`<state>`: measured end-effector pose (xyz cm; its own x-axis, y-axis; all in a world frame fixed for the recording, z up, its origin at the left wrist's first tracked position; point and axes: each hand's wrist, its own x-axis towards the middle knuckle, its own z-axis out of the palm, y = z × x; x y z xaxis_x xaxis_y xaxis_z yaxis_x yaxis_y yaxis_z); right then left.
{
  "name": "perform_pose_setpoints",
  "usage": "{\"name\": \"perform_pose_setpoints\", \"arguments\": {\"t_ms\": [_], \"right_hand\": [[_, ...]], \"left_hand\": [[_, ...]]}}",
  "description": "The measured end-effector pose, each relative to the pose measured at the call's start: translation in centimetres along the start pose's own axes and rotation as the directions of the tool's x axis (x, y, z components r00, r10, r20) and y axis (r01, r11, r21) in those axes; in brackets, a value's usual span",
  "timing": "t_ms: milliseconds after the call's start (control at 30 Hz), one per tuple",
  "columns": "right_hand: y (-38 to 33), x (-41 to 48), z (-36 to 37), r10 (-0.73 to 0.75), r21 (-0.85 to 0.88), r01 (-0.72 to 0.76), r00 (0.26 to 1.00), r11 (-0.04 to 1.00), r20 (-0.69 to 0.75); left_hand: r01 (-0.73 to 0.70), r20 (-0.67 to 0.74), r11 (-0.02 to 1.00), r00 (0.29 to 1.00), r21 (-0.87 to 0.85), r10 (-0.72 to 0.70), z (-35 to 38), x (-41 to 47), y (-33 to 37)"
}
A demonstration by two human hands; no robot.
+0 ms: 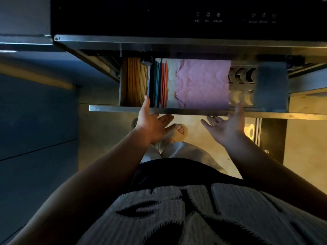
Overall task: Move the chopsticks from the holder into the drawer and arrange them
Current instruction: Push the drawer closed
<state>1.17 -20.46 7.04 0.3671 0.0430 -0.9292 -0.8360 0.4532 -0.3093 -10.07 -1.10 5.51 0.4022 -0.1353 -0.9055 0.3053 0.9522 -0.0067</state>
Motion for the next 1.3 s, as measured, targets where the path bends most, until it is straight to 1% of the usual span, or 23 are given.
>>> {"name": "perform_pose_setpoints", "arguments": {"t_ms": [100, 233, 400, 500, 633, 733, 833, 1033, 1300], "right_hand": [[-0.7, 0.3, 1.2, -0.041, -0.019, 0.042, 0.997, 0.999, 0.058], [-1.6, 1.3, 2.8, -0.091, -0.029, 0.094, 0.990, 0.995, 0.107], [-2.8, 3.2, 4.8, -0.129, -0.009, 0.132, 0.979, 0.991, 0.155], [-3.2, 4.2, 5.9, -0.159, 0.003, 0.161, 0.970, 0.987, 0.183], [-4.0, 5.4, 7.2, -0.168, 0.029, 0.165, 0.966, 0.986, 0.196], [-4.5, 6.1, 7.8, -0.163, 0.043, 0.158, 0.965, 0.987, 0.207], [-5.0, 6.7, 8.6, -0.166, 0.062, 0.156, 0.962, 0.986, 0.217], [-5.6, 7.6, 10.0, -0.193, 0.087, 0.178, 0.957, 0.980, 0.217], [-5.2, 7.9, 11.2, -0.218, 0.153, 0.190, 0.956, 0.970, 0.199]], "left_hand": [[-0.080, 0.024, 0.996, 0.997, 0.040, 0.079, 1.3, 0.8, 0.4], [-0.194, 0.048, 0.971, 0.981, 0.137, 0.189, 3.1, 2.1, 0.9], [-0.294, 0.104, 0.945, 0.954, 0.143, 0.281, 5.6, 3.7, 2.4], [-0.337, 0.108, 0.932, 0.940, 0.134, 0.325, 6.7, 4.7, 3.4], [-0.389, 0.123, 0.907, 0.920, 0.158, 0.373, 8.0, 5.7, 4.3], [-0.417, 0.110, 0.892, 0.908, 0.175, 0.403, 9.0, 6.6, 4.5], [-0.439, 0.130, 0.878, 0.898, 0.192, 0.421, 9.8, 7.1, 5.1], [-0.480, 0.132, 0.864, 0.876, 0.153, 0.464, 9.7, 8.2, 5.7], [-0.490, 0.150, 0.847, 0.871, 0.205, 0.467, 9.3, 9.0, 5.9]]}}
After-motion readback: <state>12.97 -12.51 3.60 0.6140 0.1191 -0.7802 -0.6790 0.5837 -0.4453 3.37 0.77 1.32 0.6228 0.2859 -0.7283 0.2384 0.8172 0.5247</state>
